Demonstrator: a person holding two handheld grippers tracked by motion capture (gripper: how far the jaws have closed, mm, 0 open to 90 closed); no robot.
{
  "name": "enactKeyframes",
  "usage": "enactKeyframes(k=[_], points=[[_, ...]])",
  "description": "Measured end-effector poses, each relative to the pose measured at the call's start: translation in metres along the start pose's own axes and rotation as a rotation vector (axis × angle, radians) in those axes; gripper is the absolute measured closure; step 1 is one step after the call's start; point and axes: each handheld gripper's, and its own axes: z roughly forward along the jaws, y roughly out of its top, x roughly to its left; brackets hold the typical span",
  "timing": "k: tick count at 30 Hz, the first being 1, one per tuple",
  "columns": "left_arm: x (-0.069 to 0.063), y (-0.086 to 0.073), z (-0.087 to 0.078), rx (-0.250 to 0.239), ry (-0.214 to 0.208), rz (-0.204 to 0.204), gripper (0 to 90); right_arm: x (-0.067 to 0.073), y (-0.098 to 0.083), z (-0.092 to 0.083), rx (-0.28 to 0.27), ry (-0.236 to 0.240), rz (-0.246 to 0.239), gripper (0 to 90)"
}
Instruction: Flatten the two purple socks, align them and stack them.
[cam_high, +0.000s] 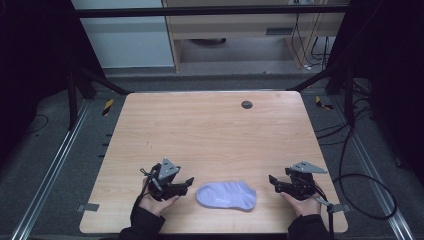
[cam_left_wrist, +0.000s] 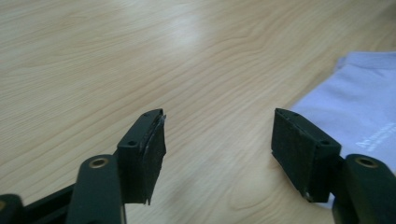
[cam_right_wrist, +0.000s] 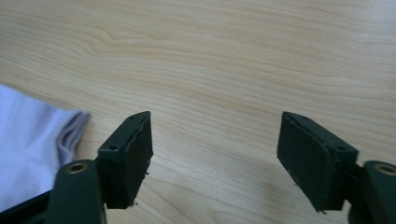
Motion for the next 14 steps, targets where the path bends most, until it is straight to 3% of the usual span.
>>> enactKeyframes(k=[7, 11, 14], points=[[0.031, -0.016, -0.009, 0.028, 0.051, -0.037, 29.3, -0.012, -0.003, -0.002, 0.000, -0.024, -0.002, 18.1], [0.040, -0.024, -0.011, 0.050, 0.075, -0.026, 27.1, -0.019, -0.004, -0.003, -0.010, -0.047, -0.014, 16.1], [0.046, -0.028, -0.013, 0.048, 0.081, -0.046, 25.9, -0.024, -0.005, -0.005, -0.016, -0.061, -0.011, 15.8]])
